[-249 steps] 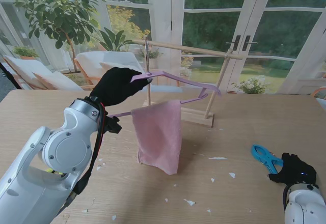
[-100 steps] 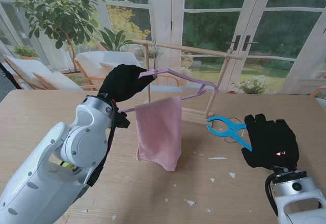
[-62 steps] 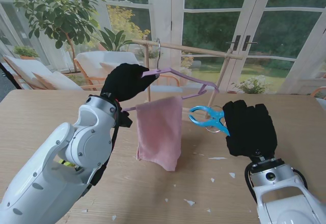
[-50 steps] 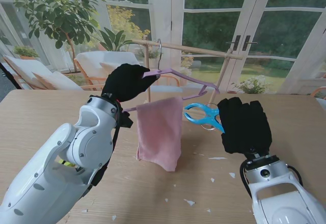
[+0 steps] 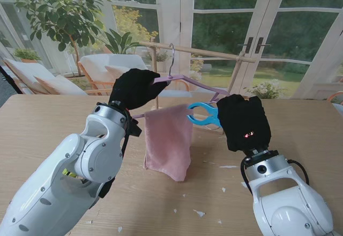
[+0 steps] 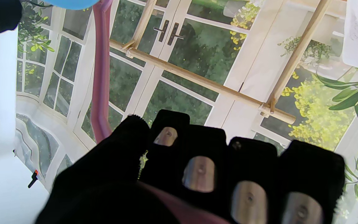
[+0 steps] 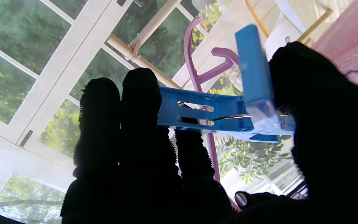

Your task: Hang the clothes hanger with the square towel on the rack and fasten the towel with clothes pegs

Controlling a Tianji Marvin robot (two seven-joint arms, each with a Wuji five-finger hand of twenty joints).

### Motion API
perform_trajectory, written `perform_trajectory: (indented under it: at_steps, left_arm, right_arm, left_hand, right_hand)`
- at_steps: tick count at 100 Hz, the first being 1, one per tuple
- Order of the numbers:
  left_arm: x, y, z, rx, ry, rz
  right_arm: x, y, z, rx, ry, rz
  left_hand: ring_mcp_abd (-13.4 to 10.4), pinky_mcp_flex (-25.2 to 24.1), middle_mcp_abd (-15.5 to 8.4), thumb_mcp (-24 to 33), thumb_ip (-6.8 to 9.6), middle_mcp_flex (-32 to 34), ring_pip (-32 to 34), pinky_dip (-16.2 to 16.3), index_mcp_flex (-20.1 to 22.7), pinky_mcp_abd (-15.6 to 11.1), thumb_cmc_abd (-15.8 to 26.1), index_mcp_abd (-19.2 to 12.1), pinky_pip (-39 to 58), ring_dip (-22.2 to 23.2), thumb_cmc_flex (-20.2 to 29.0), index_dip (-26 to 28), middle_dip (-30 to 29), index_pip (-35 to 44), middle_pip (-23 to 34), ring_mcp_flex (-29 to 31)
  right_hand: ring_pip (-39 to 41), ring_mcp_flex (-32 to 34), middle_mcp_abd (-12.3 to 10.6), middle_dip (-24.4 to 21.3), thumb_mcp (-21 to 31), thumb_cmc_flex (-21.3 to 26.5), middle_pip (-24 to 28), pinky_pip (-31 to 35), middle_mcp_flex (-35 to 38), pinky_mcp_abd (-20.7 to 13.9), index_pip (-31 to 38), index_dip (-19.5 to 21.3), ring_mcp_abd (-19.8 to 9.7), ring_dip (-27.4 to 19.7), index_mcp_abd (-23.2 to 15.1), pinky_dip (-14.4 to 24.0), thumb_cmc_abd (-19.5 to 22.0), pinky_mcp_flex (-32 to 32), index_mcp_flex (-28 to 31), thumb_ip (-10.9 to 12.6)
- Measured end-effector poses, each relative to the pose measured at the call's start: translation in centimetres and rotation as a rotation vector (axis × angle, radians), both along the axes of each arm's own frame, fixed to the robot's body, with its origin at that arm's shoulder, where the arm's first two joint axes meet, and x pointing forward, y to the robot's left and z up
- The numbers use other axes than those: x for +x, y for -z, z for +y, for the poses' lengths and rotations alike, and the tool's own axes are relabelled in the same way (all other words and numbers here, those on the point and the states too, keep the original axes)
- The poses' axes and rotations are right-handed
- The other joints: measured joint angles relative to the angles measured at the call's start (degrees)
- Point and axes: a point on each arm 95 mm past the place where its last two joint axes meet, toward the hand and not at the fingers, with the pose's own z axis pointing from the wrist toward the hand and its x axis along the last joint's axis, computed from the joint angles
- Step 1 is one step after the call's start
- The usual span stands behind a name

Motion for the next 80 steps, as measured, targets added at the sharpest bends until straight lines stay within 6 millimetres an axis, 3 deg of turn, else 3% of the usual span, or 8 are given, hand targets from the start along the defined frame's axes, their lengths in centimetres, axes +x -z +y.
perform_trajectory:
  at_steps: [37,54,67,80]
  left_arm:
    - [-0.6,0.0,-0.5,0.008,0.008,0.006]
    - [-0.7,0.1,-0.5,0.009,0.008,0.008]
    - [-0.7,0.1,-0.5,0.012,0.006,0.006]
    - [-0.7,0.1,-0.5,0.015,0.004,0.005]
  right_arm:
    - [1.0,0.2,0.8,-0.028,0.009,-0.005]
    - [1.3,0.3,1.1,-0.027,0.009,-0.003]
    - [1.3,0.2,1.2,-0.023,0.009,-0.005]
    - [1.4,0.2,1.2,-0.023,0.011,-0.004]
  left_hand:
    - [-0.96,0.30,-0.60,-0.28,0.00,0.00,0.00,0.00,0.00,-1.35,0.00,-0.38,0.00,-0.09,0.00,0.00,-0.16,0.00,0.03,0.00]
    - [-1.18,0.39,-0.75,-0.49,0.00,0.00,0.00,0.00,0.00,-1.78,0.00,-0.53,0.00,-0.09,-0.01,0.00,-0.61,0.00,0.04,0.00]
    - [-1.22,0.41,-0.77,-0.50,0.00,0.00,0.00,0.00,0.00,-1.81,0.00,-0.54,0.00,-0.12,-0.01,0.00,-0.62,0.00,0.04,0.00]
    - [-1.26,0.42,-0.79,-0.51,0.00,0.00,0.00,0.00,0.00,-1.83,0.00,-0.56,0.00,-0.26,-0.01,0.00,-0.63,0.00,0.06,0.00]
  right_hand:
    - [6.37,2.88,0.54,1.60,0.00,0.00,-0.05,6.22,2.69,0.03,0.55,-1.30,-0.57,2.37,0.00,0.00,0.00,3.52,1.81,0.00]
    - [12.72,4.36,0.58,5.68,0.00,0.00,-0.03,11.43,5.36,0.07,0.55,-1.30,-1.24,6.77,0.00,0.00,0.00,5.79,4.17,0.00]
    - [17.93,5.71,0.59,11.18,0.00,0.00,-0.04,15.16,7.52,0.00,0.17,2.90,-1.60,11.21,0.00,0.24,-0.60,6.53,6.34,0.00]
    - [21.08,5.83,0.59,14.57,0.00,0.00,-0.03,16.63,7.98,0.00,-0.72,6.41,-1.96,12.68,0.00,0.29,-0.65,6.56,7.27,0.03]
